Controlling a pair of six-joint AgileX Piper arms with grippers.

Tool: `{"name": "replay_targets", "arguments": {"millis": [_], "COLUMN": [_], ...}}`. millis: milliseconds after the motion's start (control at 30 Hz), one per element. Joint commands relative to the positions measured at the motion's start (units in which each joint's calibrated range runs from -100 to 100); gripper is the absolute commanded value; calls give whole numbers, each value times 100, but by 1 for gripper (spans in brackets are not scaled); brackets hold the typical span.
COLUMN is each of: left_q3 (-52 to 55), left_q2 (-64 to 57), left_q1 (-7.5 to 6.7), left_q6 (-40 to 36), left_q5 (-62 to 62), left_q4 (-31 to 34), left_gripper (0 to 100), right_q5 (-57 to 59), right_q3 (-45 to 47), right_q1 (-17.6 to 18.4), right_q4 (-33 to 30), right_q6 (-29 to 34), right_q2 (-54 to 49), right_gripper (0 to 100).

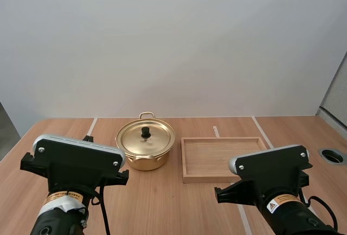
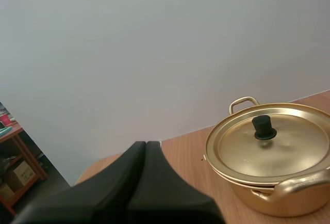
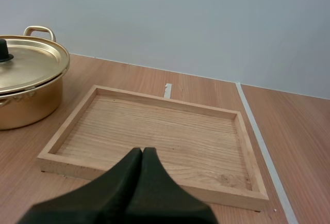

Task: Open the pot, put the pineapple inside, and close it

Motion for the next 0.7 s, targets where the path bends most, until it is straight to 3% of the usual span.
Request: {"name": "replay_targets", "arguments": {"millis": [0,200,367,500,667], "left_q3": [10,10,10,10,10], "left_q2": [-40,-40,-40,-40,-40], "left_q1": [-18,-18,-18,-18,-18], "left_q6": [-23,-23,-23,-23,-23], "left_q5": [-80,-131,-114,254,1573], "left_q4": [39,-273,-980,-1474,-1502], "left_gripper": [0,0,0,0,0], "right_q5": [-109,-109,-109,72,72], "right_q3": [47,47,47,47,47], "right_q1": [13,13,13,-8,-42], "right_q4": [-80,41,1370,914,914], "right_q6": [20,20,20,-23,-23], "right_q2": [-40,-40,-40,-40,-40], "right_gripper": [0,0,0,0,0]}}
